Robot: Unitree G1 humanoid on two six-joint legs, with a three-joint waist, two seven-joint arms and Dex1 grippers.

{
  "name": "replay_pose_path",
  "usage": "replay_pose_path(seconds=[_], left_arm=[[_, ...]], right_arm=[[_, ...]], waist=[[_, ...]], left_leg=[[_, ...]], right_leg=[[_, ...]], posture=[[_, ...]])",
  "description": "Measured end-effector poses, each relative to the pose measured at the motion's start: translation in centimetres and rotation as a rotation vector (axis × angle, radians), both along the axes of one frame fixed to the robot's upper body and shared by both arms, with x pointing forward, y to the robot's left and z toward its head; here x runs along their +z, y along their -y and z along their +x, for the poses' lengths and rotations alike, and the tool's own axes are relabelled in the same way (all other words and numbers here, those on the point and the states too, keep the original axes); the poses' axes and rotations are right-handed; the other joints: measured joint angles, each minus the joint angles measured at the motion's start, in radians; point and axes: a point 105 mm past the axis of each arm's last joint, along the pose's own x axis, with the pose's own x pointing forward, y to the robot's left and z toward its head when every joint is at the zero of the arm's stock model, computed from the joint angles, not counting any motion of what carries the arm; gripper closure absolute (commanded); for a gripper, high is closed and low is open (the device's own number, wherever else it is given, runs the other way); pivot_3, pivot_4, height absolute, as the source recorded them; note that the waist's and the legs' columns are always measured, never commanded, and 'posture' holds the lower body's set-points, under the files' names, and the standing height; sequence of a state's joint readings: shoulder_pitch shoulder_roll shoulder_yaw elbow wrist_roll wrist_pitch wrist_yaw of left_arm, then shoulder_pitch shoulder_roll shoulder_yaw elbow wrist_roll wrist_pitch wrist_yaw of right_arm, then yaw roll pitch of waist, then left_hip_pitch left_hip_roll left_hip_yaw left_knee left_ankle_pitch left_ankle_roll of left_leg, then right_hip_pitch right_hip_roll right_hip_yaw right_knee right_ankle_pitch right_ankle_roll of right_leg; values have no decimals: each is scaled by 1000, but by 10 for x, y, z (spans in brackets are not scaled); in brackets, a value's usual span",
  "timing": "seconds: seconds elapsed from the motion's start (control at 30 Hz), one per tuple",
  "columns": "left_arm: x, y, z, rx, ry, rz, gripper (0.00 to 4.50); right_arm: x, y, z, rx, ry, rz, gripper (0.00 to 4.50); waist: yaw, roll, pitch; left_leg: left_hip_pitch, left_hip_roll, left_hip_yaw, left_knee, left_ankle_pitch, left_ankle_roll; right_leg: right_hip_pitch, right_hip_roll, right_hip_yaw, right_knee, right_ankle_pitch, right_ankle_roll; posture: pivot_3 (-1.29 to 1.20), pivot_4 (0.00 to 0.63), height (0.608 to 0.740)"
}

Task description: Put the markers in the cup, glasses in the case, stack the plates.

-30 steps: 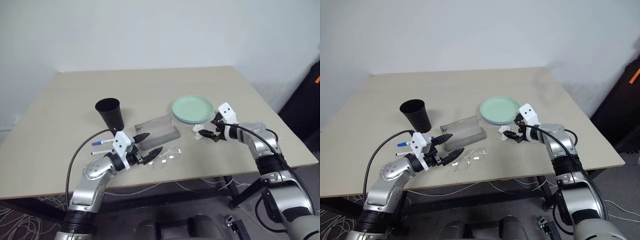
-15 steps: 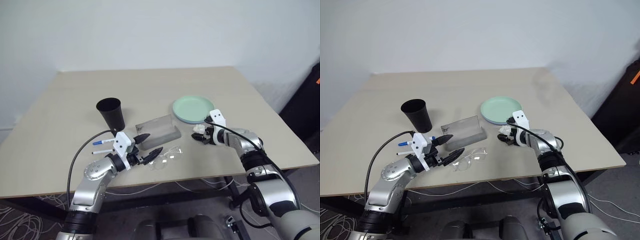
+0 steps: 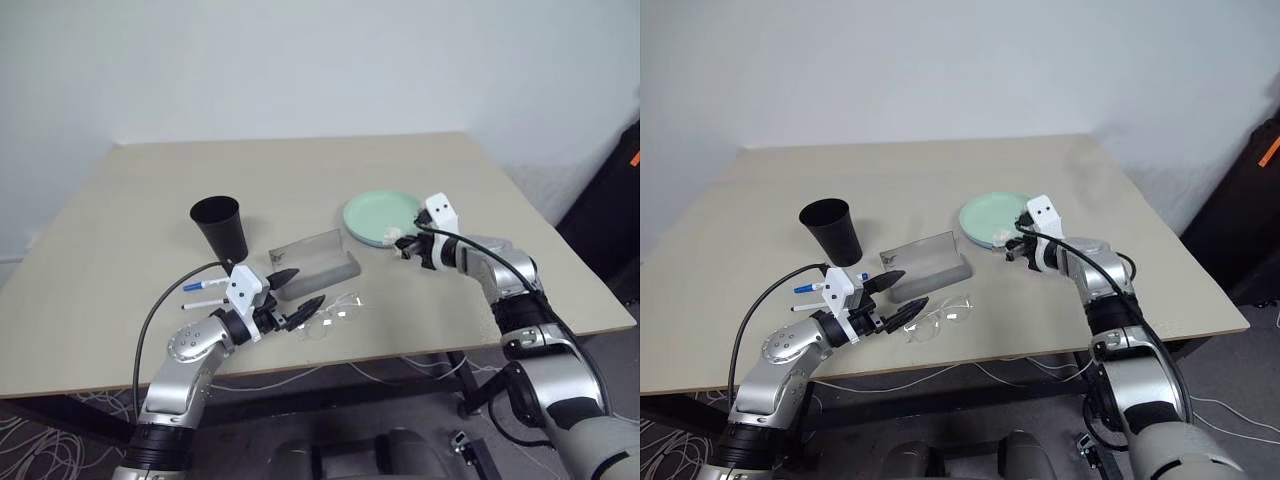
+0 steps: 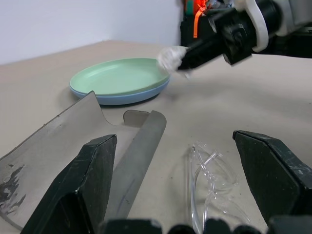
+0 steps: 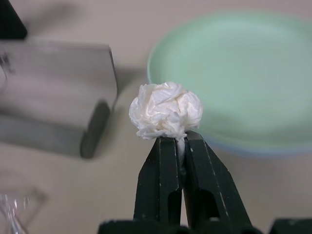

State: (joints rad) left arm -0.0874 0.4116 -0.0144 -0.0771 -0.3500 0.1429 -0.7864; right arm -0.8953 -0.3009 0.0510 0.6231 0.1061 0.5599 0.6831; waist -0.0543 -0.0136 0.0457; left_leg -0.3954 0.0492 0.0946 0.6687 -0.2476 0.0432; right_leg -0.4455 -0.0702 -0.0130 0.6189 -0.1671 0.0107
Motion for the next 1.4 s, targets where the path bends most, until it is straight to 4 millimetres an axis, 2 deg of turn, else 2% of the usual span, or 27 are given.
replay_pose_path(seconds=[0.1,0.2,0.3,0.37,0.57,0.8,0.93,1.07,1.17,1.3,1.4], left_arm=[[1,1,1,-3,6,-2,447],[1,1,2,-2,4,-2,447],[1,1,3,0,4,-2,447],[1,1,3,3,5,-2,447],[-2,-1,1,12,-4,0,447],[-1,-2,1,13,-1,12,447],[3,-6,8,-8,13,67,447],[17,-10,23,-87,11,135,447],[21,-12,29,-169,-21,200,447],[27,-10,37,-293,-84,269,447],[23,-4,38,-409,-186,324,447]], right_arm=[[32,-6,20,-26,110,-3,4466],[36,-12,31,-51,145,-22,4466],[17,-14,34,-73,99,-20,3863],[9,-11,34,-89,74,-17,3222],[13,-5,39,-128,110,-7,1167],[13,-6,36,-80,159,-24,1167],[-17,-2,16,69,160,-83,1167],[-55,8,-23,218,136,-133,1167],[-68,12,-41,253,126,-151,1167],[-61,2,-45,256,179,-162,1167],[-57,-3,-52,262,227,-161,1167]], waist=[[0,0,0],[0,0,0],[0,0,0],[0,0,0],[0,0,0],[0,0,0],[3,0,0],[2,0,0],[-1,1,0],[0,1,1],[5,0,0]], left_leg=[[1,0,0,0,0,0],[0,0,-1,0,1,1],[-1,0,0,0,2,3],[-1,-1,0,0,2,4],[0,0,-1,-1,2,3],[0,0,-1,-1,2,3],[0,-1,-2,0,2,3],[0,-1,-2,0,2,3],[1,-1,-1,0,2,3],[1,-1,-1,0,3,-1],[1,-1,-3,0,3,-2]], right_leg=[[0,0,0,1,0,0],[0,1,0,1,0,0],[0,0,0,0,0,0],[0,0,0,-1,0,0],[0,0,0,0,0,0],[0,0,0,1,0,0],[1,0,0,1,-1,1],[1,0,0,1,-2,2],[0,1,1,3,-2,2],[0,1,1,4,-1,1],[1,1,-1,3,-1,1]], posture=[[0,0,740],[0,0,740],[0,0,740],[0,0,740],[0,0,740],[0,0,740],[0,0,740],[0,0,740],[0,0,740],[0,0,740],[0,0,740]])
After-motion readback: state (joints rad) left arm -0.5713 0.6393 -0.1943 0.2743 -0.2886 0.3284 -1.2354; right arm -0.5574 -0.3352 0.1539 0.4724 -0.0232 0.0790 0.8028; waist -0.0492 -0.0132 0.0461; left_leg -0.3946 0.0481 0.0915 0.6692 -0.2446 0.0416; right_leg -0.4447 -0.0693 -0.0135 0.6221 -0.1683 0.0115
